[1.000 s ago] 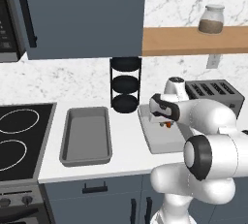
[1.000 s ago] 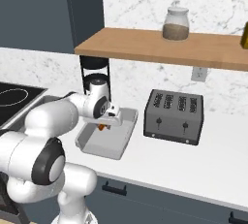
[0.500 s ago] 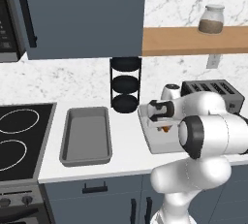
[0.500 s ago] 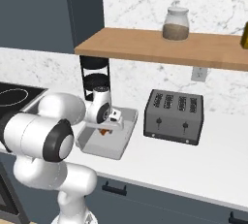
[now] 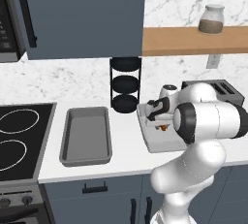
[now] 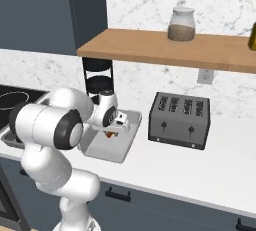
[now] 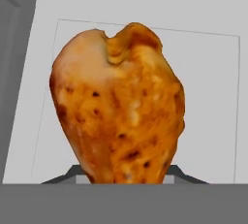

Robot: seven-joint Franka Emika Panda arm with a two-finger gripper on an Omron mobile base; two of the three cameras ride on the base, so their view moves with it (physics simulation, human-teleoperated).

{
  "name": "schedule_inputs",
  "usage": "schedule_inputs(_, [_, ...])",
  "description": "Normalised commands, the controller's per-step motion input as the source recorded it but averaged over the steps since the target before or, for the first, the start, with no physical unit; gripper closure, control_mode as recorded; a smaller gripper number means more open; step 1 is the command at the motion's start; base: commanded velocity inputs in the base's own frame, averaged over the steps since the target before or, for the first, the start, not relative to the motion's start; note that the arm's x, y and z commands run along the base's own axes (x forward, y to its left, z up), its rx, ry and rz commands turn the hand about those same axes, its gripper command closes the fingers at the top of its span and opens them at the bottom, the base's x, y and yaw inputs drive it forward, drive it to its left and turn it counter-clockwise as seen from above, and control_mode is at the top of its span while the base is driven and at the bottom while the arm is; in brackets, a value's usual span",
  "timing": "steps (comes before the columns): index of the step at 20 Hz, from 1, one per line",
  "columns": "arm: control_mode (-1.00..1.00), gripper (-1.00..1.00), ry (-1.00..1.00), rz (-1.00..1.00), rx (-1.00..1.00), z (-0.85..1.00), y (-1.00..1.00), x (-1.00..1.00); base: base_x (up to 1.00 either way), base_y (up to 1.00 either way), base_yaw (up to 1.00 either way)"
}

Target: Place one onion and one chicken drumstick in each tupperware on the nearby counter, to pack two identical lunches.

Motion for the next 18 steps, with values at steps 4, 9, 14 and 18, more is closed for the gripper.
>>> schedule_inputs(4, [-1.00, -1.00, -0.02, 0.00, 0.00, 0.00, -0.01, 0.00, 0.00, 0.00, 0.00])
schedule_inputs(9, [-1.00, -1.00, -0.05, 0.00, 0.00, 0.36, 0.00, -0.25, 0.00, 0.00, 0.00])
schedule_inputs(14, [-1.00, -1.00, -0.15, 0.00, 0.00, 0.66, -0.01, -0.66, 0.00, 0.00, 0.00])
schedule_inputs(18, [-1.00, -1.00, -0.19, 0.00, 0.00, 0.74, 0.00, -0.98, 0.00, 0.00, 0.00])
